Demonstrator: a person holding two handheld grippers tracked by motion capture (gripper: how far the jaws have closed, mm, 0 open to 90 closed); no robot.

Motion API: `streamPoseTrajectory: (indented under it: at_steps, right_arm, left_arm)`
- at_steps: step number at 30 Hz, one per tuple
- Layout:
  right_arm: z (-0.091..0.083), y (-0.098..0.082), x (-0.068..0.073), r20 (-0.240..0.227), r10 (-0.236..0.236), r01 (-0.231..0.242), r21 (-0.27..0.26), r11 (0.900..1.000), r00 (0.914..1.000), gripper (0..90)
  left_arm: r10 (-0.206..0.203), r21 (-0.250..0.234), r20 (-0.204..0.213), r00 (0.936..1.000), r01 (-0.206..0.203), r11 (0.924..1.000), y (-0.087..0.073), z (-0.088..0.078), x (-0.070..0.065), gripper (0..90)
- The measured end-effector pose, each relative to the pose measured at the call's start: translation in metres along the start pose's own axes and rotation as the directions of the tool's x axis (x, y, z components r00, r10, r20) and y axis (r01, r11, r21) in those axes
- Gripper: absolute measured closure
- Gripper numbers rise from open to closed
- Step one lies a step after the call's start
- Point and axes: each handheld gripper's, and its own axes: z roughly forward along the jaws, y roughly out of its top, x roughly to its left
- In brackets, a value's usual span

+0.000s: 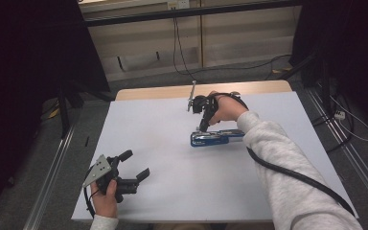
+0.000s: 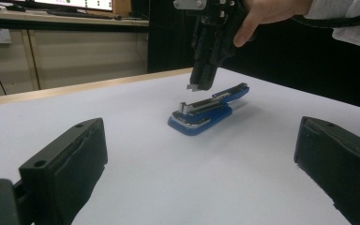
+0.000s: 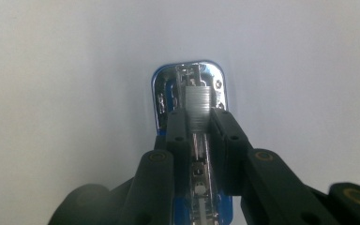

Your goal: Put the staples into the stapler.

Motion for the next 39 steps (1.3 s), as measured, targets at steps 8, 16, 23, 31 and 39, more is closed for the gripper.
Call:
streamPoseTrajectory:
  at_steps: [8, 16, 23, 31, 39]
  right_arm:
    - [-0.002, 0.0, 0.001, 0.001, 0.009, -0.009, -0.009, 1.0, 1.0, 78.6]
    - [0.005, -0.001, 0.0, -0.002, 0.004, -0.004, -0.026, 1.0, 1.0, 78.6]
    - [0.007, -0.003, 0.0, -0.003, 0.004, -0.004, -0.025, 1.0, 1.0, 78.6]
    - [0.013, -0.003, 0.001, -0.01, -0.006, 0.005, -0.024, 1.0, 0.9999, 78.6]
    - [0.015, -0.002, 0.0, -0.014, -0.014, 0.013, -0.023, 1.0, 0.9998, 78.6]
  left_arm:
    - [-0.002, 0.004, -0.008, 1.0, 0.002, 1.0, 0.0, 0.0, -0.001, 2.9]
    - [0.006, 0.003, -0.001, 1.0, -0.006, 1.0, 0.0, 0.0, 0.0, 2.9]
    - [0.004, 0.001, -0.004, 1.0, -0.004, 1.0, 0.0, 0.0, 0.0, 2.9]
    - [0.001, -0.001, 0.002, 1.0, -0.001, 1.0, 0.0, 0.0, 0.0, 2.9]
    - [0.0, -0.002, 0.0, 1.0, 0.0, 1.0, 0.0, 0.0, -0.001, 2.9]
